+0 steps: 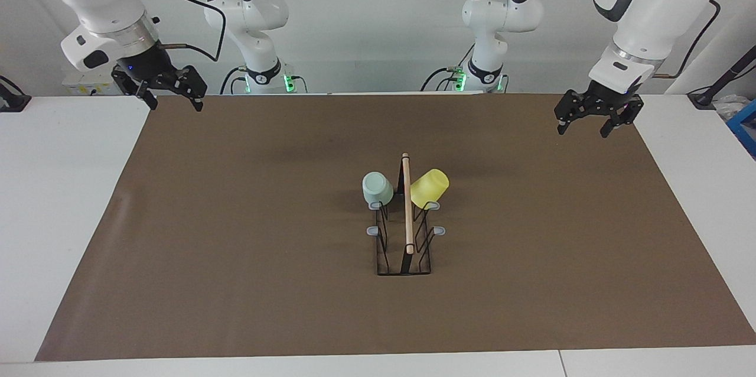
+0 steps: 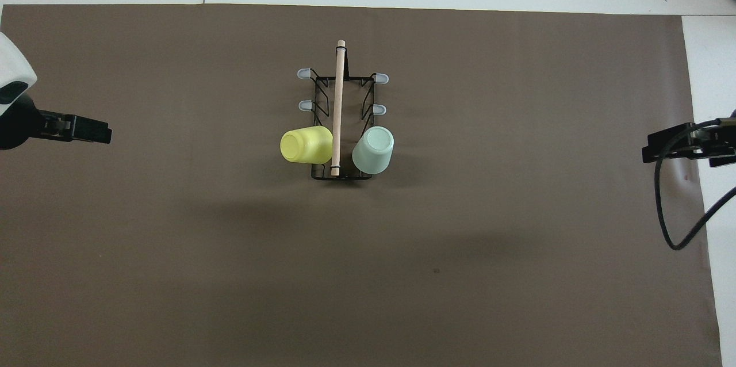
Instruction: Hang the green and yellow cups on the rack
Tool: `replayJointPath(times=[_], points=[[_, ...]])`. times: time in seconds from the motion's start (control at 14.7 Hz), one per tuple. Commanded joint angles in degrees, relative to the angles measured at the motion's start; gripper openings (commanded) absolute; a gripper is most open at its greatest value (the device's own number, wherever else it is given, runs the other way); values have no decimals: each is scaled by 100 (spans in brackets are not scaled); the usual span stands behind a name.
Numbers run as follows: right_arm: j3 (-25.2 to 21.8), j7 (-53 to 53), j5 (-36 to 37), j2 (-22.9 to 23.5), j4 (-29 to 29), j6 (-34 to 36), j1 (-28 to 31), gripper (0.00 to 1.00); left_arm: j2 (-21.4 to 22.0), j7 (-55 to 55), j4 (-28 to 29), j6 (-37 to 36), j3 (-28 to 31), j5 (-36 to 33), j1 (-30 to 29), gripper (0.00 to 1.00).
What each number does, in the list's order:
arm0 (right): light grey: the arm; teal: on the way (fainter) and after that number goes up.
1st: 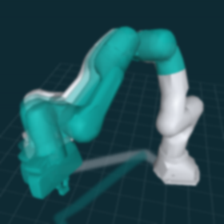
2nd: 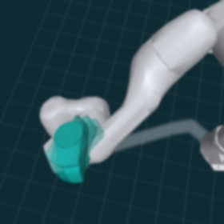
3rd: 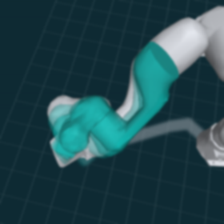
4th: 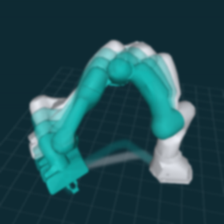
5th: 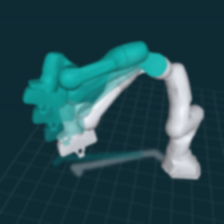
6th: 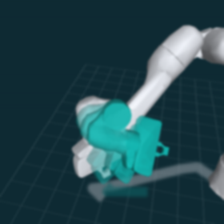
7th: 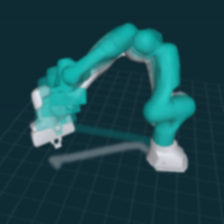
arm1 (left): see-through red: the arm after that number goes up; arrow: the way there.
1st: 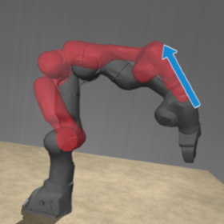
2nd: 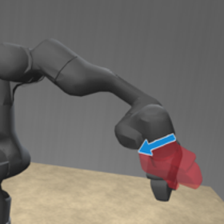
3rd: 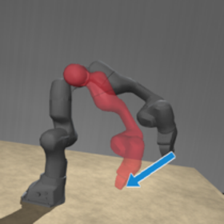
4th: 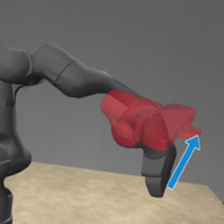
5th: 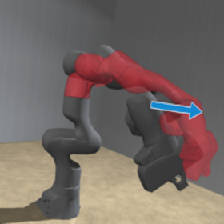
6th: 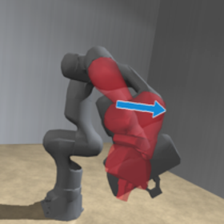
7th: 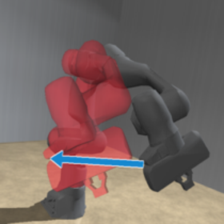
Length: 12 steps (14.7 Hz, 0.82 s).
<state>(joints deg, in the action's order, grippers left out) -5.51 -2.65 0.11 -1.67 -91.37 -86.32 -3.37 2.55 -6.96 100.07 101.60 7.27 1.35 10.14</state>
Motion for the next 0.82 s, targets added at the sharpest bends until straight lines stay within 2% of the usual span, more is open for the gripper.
replayJointPath(times=[0.0, 0.14, 0.54, 0.75], points=[[59, 10, 24, -18, -22, -16, 65, 100, 70, -77, -93, -306, -59, -126, -29, 100], [59, 10, 24, -18, -22, -25, 73, 100, 62, -77, -328, -639, -137, -126, -169, 100], [59, 27, 111, 0, 31, 45, 65, 100, 18, -77, -655, -1238, -1517, -301, -1373, 100], [59, 19, 165, 0, 75, 248, 65, 100, 27, -34, -647, -1344, -1501, -276, -1322, 100]])
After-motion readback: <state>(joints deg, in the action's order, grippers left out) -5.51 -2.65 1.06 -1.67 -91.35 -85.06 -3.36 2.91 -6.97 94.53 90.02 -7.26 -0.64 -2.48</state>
